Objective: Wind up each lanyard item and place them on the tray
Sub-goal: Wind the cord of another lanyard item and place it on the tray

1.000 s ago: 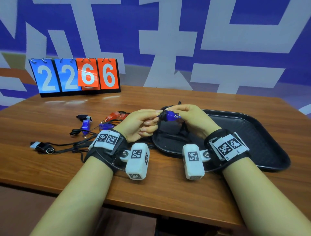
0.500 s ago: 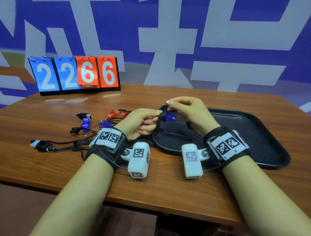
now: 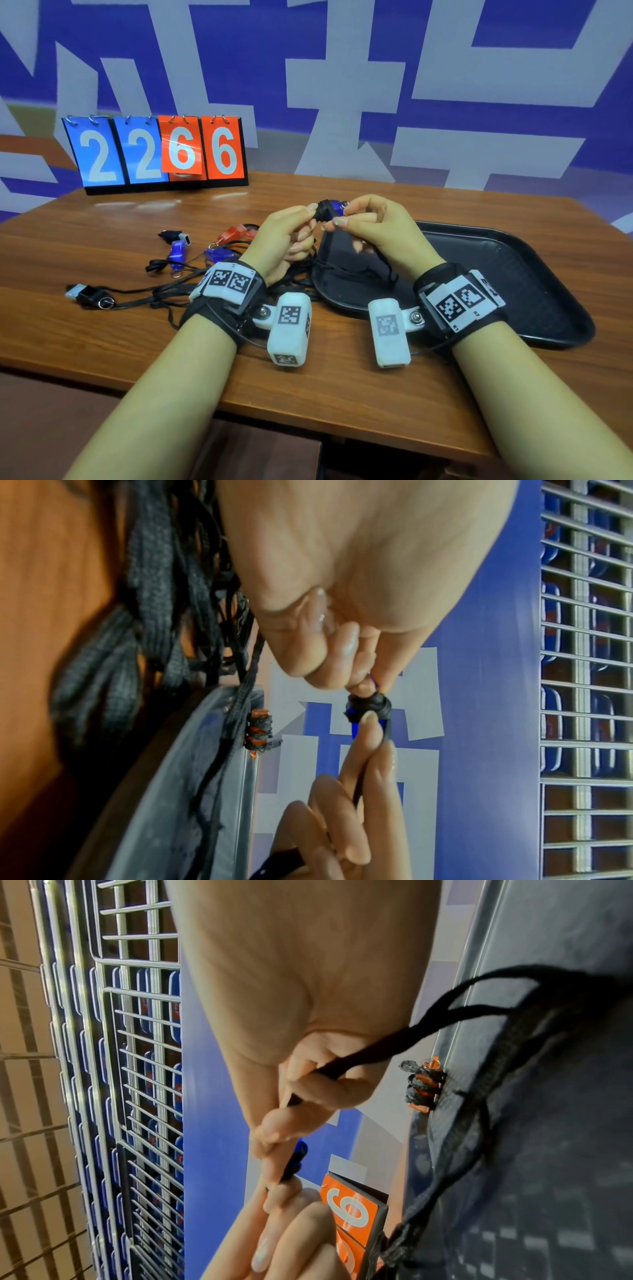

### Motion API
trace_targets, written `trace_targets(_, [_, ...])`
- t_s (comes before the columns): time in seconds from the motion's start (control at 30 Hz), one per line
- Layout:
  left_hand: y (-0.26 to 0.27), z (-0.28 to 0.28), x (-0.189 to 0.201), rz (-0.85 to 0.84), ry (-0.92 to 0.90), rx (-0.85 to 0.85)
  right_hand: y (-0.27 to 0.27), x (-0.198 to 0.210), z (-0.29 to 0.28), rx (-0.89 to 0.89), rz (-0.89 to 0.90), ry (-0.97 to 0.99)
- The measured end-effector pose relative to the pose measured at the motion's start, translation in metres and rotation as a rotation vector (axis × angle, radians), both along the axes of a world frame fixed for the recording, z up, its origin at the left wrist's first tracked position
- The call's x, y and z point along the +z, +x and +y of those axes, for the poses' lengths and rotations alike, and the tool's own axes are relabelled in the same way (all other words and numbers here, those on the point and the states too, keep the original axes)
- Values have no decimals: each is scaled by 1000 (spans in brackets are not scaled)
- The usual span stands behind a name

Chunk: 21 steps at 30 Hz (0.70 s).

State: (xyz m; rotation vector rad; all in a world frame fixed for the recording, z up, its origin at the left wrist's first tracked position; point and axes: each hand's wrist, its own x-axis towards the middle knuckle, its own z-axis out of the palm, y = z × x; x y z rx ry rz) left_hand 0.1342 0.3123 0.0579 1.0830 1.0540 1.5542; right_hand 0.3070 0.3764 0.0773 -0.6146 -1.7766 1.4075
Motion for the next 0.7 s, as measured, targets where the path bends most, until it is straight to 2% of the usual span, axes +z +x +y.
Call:
trace_targets(0.27, [2,0,1,-102,18,-45,2,-4,3,10,-29,-11])
trace_targets(0.53, [-4,-4,2,-223,0,-243,3,-5,8,49,-105,-180])
trace_targets(0.7, [-5,-5,1,-179,-41,-320,2,-10,12,9,-65,-207])
